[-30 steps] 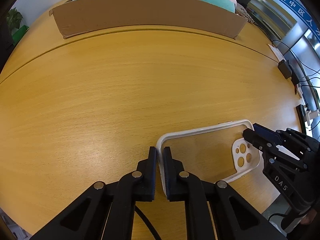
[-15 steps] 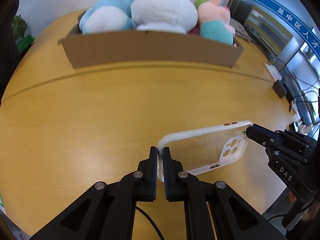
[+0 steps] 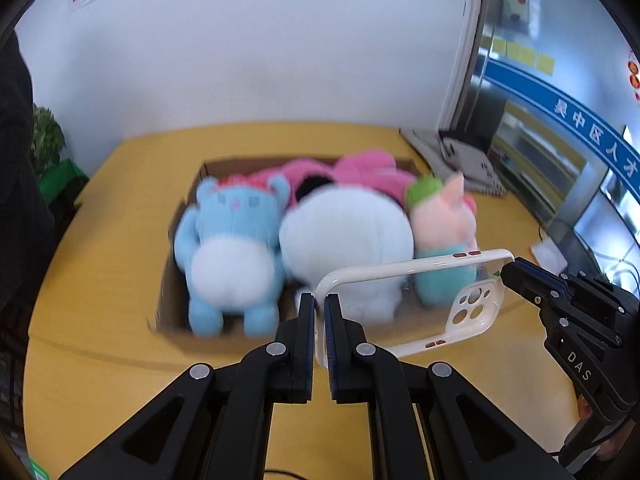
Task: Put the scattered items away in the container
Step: 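Lift the phone case with the left gripper and carry it over the box, then open the left gripper to drop the phone case into the box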
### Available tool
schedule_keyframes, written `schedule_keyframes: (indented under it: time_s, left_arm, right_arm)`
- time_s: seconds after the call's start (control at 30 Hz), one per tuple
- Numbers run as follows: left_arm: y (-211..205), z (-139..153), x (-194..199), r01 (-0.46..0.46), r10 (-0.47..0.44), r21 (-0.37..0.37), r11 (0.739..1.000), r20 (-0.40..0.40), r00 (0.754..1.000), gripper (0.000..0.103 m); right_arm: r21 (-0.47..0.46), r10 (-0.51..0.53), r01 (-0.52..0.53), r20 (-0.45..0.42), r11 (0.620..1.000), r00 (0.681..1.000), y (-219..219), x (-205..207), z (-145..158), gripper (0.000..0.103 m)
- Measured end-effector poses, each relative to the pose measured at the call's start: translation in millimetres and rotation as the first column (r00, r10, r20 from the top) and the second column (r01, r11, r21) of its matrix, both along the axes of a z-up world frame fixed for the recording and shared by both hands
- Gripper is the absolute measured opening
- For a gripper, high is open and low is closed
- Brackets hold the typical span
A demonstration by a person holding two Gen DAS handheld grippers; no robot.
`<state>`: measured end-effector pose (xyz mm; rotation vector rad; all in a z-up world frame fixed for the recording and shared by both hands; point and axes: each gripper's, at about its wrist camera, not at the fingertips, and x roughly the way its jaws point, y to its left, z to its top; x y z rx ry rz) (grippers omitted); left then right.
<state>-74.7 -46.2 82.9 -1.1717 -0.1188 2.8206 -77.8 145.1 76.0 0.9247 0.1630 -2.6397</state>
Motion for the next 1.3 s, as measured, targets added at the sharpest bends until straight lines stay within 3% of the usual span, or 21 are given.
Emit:
schedule_keyframes:
  time_s: [0.1, 0.27, 0.4, 0.5, 0.63, 0.73, 0.77, 0.8, 0.83, 0.87, 0.9, 0.93, 0.97, 1.07, 1.3]
  left_arm:
    - [-3, 17, -46, -0.013, 0.012, -0.016, 1.0, -0.042, 0.999, 0.004]
    - [-12, 21, -132, -0.022, 0.022, 0.0, 1.0, -0.041, 0.999, 0.004]
    - [-16, -1, -200, -0.027, 0.028, -0.012, 1.0, 0.031, 0.999, 0.005]
    - [-19, -36, -242, -0.038, 0.041, -0.024, 0.999, 0.128, 0.991, 0.004]
    - [-19, -75, -265, -0.041, 0.049, -0.041, 0.998, 0.217, 0.975, 0.004]
    - [-14, -76, -252, -0.032, 0.044, -0.067, 0.997, 0.199, 0.979, 0.005]
    - [-14, -73, -248, -0.031, 0.044, -0.07, 0.997, 0.193, 0.98, 0.008]
    - [-15, -67, -241, -0.037, 0.049, -0.068, 0.997, 0.182, 0.982, 0.018]
    - [-16, -60, -234, -0.042, 0.053, -0.065, 0.997, 0.171, 0.984, 0.026]
    - [-17, -54, -226, -0.048, 0.058, -0.063, 0.997, 0.158, 0.986, 0.048]
    - [-18, -45, -216, -0.059, 0.066, -0.059, 0.996, 0.129, 0.989, 0.072]
    - [-20, -36, -205, -0.07, 0.075, -0.055, 0.996, 0.099, 0.992, 0.082]
    - [-21, -27, -189, -0.081, 0.083, -0.045, 0.996, 0.069, 0.994, 0.092]
    - [-21, -10, -147, -0.095, 0.095, -0.019, 0.995, 0.021, 0.995, 0.101]
    - [-2, -16, -42, -0.109, 0.111, -0.056, 0.992, 0.026, 0.993, 0.103]
  right_arm:
    - [-0.004, -0.001, 0.001, -0.018, 1.0, 1.0, -6, -41, 11, 0.007]
    - [-0.014, -0.014, 0.014, -0.005, 1.0, 1.0, -15, -123, 16, 0.007]
    - [-0.001, -0.031, 0.031, 0.056, 1.0, 0.998, -23, -186, 2, 0.007]
    - [0.041, -0.042, 0.036, 0.137, 0.999, 0.99, -33, -226, -30, 0.007]
    - [0.109, -0.053, 0.031, 0.206, 0.994, 0.977, -42, -245, -73, 0.007]
    - [0.111, -0.047, 0.026, 0.185, 0.993, 0.982, -40, -238, -80, 0.008]
    - [0.102, -0.046, 0.028, 0.176, 0.994, 0.983, -38, -235, -76, 0.01]
    - [0.1, -0.052, 0.037, 0.157, 0.994, 0.986, -36, -230, -70, 0.014]
    - [0.104, -0.062, 0.048, 0.128, 0.993, 0.99, -34, -223, -62, 0.03]
    - [0.106, -0.069, 0.059, 0.1, 0.993, 0.993, -32, -215, -54, 0.053]
    - [0.101, -0.072, 0.064, 0.076, 0.993, 0.995, -30, -205, -46, 0.065]
    - [0.096, -0.074, 0.069, 0.052, 0.993, 0.996, -28, -194, -37, 0.082]
    - [0.094, -0.077, 0.074, 0.029, 0.993, 0.997, -26, -183, -30, 0.082]
    - [0.116, -0.09, 0.092, -0.025, 0.989, 0.996, -22, -142, -15, 0.082]
    - [0.102, -0.126, 0.125, 0.006, 0.987, 0.992, -4, -65, -30, 0.082]
